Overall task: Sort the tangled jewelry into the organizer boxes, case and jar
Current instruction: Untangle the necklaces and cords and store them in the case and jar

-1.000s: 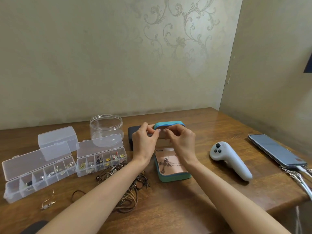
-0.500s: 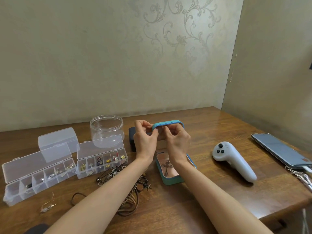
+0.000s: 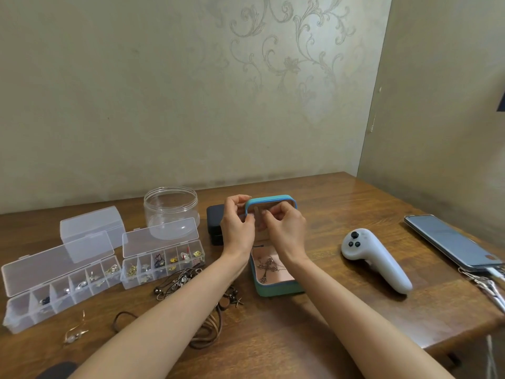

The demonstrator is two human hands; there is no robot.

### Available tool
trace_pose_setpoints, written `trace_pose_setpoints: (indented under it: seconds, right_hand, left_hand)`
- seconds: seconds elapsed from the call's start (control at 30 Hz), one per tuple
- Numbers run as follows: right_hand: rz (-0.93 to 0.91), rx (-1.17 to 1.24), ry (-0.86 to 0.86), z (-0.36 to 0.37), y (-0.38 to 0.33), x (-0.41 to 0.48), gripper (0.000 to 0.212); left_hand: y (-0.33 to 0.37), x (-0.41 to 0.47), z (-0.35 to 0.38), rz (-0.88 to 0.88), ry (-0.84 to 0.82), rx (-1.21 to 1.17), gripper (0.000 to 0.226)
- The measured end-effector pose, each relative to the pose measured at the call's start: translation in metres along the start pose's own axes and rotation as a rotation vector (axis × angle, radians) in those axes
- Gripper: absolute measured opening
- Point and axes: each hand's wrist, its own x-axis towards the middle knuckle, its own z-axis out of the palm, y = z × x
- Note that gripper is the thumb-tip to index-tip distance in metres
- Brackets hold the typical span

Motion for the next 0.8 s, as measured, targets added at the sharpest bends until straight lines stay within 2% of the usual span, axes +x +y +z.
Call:
trace_pose_setpoints:
  seconds: [0.33, 0.5, 0.63, 0.7, 0.8]
  right_hand:
    - [-0.046, -0.003, -0.156, -0.008, 0.009, -0.007, 0.008]
    - [-0.182, -0.212, -0.245, -0.033, 0.014, -0.017, 0.025]
    - [-0.222, -0.473, -0.301, -0.051, 0.014, -0.024, 0.017]
    - [-0.210, -0.517, -0.371, -0.056, 0.013, -0.028, 0.015]
    - [-0.271, -0.620, -0.544, -0.059, 0.011, -0.033, 0.030]
  left_hand:
    - [0.000, 0.003, -0.006, -0.059, -0.086, -0.001, 0.035]
    - [-0.001, 0.006, -0.010, -0.066, -0.247, 0.126, 0.040]
    - [-0.007, 0.010, -0.012, -0.100, -0.406, 0.264, 0.046]
    - [-0.007, 0.013, -0.016, -0.086, -0.449, 0.312, 0.039]
    - [-0.004, 0.018, -0.023, -0.074, -0.532, 0.351, 0.037]
